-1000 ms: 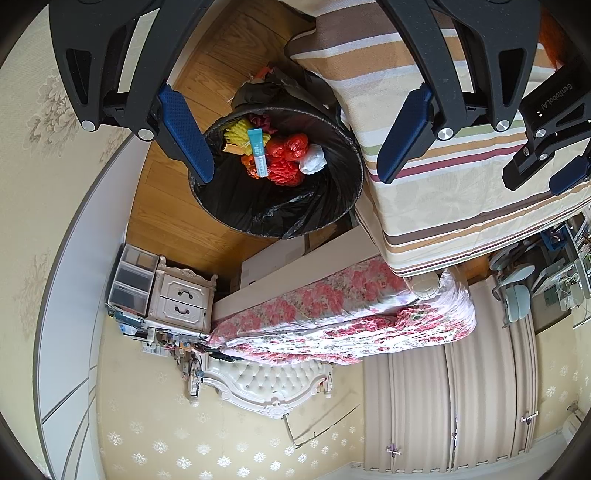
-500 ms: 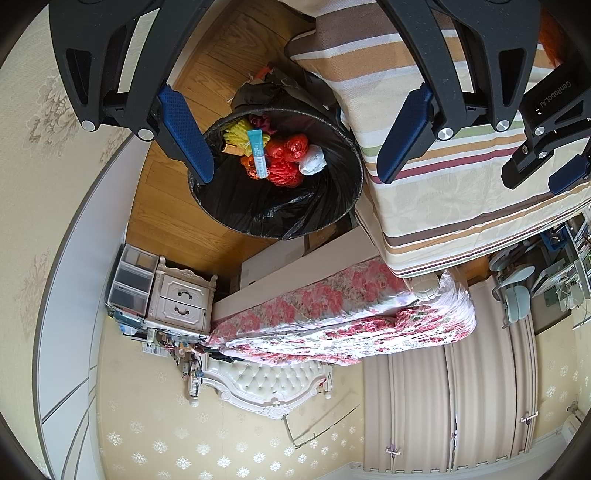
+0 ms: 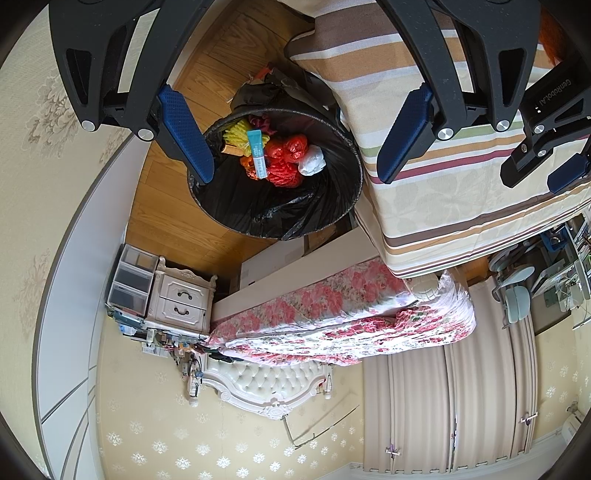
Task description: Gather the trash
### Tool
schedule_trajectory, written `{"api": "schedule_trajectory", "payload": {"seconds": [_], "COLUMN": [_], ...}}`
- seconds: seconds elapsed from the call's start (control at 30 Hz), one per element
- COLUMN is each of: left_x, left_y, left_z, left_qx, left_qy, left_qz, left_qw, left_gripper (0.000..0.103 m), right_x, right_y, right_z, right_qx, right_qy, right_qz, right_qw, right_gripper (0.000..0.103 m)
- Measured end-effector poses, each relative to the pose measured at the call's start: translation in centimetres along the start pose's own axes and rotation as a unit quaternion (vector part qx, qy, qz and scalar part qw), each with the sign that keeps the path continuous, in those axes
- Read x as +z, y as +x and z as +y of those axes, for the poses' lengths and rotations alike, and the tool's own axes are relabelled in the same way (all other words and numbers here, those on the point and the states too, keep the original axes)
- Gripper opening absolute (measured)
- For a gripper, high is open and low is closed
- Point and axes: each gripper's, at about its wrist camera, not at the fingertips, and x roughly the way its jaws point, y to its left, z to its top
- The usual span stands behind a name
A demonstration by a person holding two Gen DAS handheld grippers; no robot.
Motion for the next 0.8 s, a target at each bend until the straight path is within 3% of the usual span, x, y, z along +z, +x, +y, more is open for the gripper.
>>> {"api": "schedule_trajectory", "payload": {"seconds": [0.8], "left_x": [-0.47], "left_y": [-0.31], "left_z": [-0.72], "left_qx": [0.005], "left_qy": [0.000], "left_qz": [-0.009], "left_qw": [0.9999], "left_gripper": [0.082], "right_x": [0.01], "right_y": [0.06], "right_z": [0.02], "right_qx": [0.000], "right_qy": [0.000], "right_qz": [0.000], "right_qw": [1.000], "right_gripper": [0.088]}}
